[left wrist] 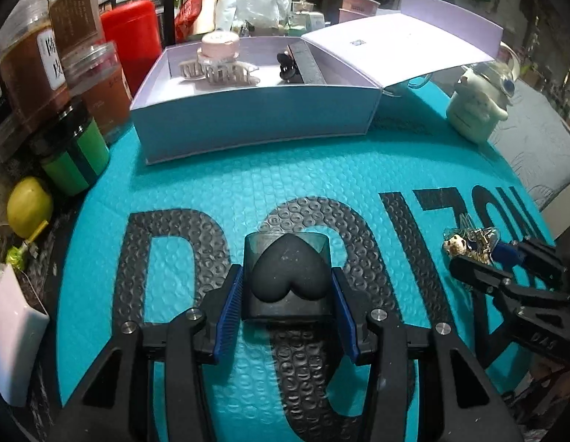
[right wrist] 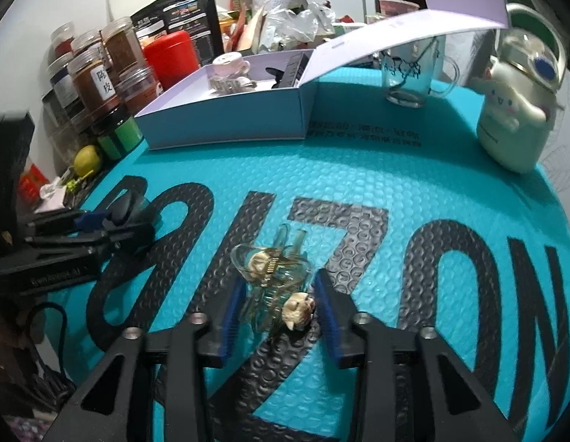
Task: Organize rigid objects
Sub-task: 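Lift the heart case and gold clip and carry both into the white box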
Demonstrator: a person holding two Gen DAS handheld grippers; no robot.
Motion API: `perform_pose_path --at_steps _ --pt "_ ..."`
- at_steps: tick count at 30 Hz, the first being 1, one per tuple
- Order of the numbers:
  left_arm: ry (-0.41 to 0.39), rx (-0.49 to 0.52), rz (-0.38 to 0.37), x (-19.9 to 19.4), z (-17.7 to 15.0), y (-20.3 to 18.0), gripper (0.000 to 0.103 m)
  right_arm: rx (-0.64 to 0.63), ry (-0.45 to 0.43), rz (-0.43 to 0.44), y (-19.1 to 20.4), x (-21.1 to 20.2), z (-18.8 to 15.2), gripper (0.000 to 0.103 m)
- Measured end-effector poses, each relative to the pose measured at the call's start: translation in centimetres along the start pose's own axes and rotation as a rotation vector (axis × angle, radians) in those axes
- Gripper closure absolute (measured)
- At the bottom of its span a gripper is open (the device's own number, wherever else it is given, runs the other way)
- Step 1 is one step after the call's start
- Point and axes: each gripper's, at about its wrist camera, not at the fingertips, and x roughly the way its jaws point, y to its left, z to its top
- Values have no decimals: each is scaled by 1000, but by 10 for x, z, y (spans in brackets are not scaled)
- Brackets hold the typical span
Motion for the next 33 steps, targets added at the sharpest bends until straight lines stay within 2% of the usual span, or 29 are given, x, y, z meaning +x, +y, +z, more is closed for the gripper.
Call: perform_pose_path --at_steps 2,9,10,11,14,21,25,33 --pt "-10 -4 5 1 1 1 57 20 -8 -2 -1 0 1 49" --pt "-38 -34 -11 1 2 6 57 50 -19 -7 -2 2 3 48" --pt "-39 -37 -12 1 2 6 57 53 -20 -8 -2 2 3 50" --pt "-40 -38 -13 1 2 6 57 54 -24 -10 -2 2 4 59" --pt "-38 -38 -15 1 2 6 57 51 -39 -9 -2 1 5 71" --pt "-10 -51 -48 -2 3 6 58 21 -60 -30 3 -4 11 72" --pt "-13 -38 -34 -8 3 2 58 1 -53 -24 9 -6 13 72" --pt "-54 -20 -50 -30 9 -1 58 -38 -38 54 29 -15 23 72"
